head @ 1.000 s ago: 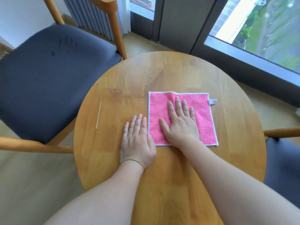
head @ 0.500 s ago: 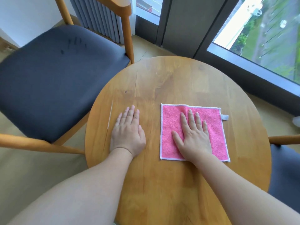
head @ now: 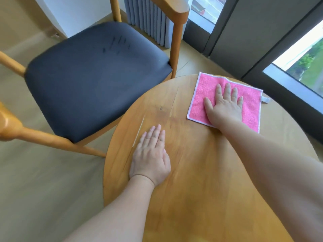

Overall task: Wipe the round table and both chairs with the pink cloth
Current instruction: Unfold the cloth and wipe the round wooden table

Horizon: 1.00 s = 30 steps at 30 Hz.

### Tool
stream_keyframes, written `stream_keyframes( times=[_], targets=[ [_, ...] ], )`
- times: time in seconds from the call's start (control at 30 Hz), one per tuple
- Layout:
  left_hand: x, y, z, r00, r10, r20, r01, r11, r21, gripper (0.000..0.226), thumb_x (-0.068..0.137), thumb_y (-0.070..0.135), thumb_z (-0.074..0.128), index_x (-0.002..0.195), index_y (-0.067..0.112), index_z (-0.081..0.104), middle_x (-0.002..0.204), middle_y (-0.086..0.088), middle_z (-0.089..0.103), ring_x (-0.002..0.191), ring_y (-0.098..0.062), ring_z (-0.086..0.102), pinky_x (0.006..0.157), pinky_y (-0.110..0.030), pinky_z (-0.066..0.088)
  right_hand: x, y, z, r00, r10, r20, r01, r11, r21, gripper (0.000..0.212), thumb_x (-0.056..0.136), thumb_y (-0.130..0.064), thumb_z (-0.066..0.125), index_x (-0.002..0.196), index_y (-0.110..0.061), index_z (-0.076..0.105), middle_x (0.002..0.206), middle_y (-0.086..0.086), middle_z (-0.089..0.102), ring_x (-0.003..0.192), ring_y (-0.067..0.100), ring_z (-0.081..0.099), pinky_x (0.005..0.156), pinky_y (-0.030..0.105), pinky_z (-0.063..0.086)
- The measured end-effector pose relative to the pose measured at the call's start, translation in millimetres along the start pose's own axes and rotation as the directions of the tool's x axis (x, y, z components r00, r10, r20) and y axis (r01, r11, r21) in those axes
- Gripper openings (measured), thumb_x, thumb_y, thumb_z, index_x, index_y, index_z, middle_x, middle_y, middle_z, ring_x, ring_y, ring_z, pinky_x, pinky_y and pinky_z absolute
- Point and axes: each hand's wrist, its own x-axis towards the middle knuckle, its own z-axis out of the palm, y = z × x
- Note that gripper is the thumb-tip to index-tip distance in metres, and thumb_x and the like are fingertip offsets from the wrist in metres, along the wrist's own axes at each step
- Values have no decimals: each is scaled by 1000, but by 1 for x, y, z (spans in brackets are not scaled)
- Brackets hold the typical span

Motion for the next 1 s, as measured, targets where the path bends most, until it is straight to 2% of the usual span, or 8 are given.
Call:
stream_keyframes(
  times=[0.13, 0.27, 0.57, 0.7, 1.0],
  targets=[
    [-1, 2, -2, 999, -41, -2, 41, 999, 8, 60, 89, 25, 29, 146, 9, 34, 155, -5, 29, 144, -18, 21, 117, -33, 6, 24, -29, -2, 997, -70, -10, 70, 997, -19, 78, 88, -66, 10, 154, -25, 1, 161, 7, -6, 147, 32, -8, 118, 51, -5],
    [-1, 3, -4, 999, -46, -6, 46, 999, 24, 57, 87, 23, 38, 142, 6, 41, 151, -7, 37, 142, -21, 29, 117, -35, 12, 27, -44, -2, 989, -149, -20, 148, 988, -41, 78, 88, -67, 8, 154, -25, 1, 161, 7, -5, 147, 32, -8, 117, 51, -5],
    [0, 4, -2, 998, -27, -50, 28, 999, 16, 58, 86, 24, 35, 141, 6, 42, 151, -8, 36, 142, -21, 26, 118, -33, 8, -20, -47, 9, 955, -297, -24, 296, 955, -25, 77, 88, -67, 11, 154, -27, 6, 162, 4, -3, 148, 28, -6, 119, 47, -4],
    [-1, 3, -3, 997, -15, -72, 15, 1000, 8, 58, 86, 24, 35, 141, 5, 42, 150, -8, 37, 142, -22, 27, 118, -33, 9, -63, -33, 15, 951, -310, -12, 310, 951, -14, 76, 89, -68, 9, 154, -29, 4, 162, 2, -4, 148, 25, -9, 119, 45, -5],
    [-3, -1, -1, 996, 15, -93, -17, 999, -27, 60, 86, 27, 30, 141, 6, 42, 151, -7, 37, 142, -21, 25, 118, -33, 6, -174, -2, 35, 971, -236, 36, 237, 971, -19, 73, 90, -67, 8, 153, -30, -3, 158, -3, -15, 146, 17, -19, 118, 40, -12]
  ],
)
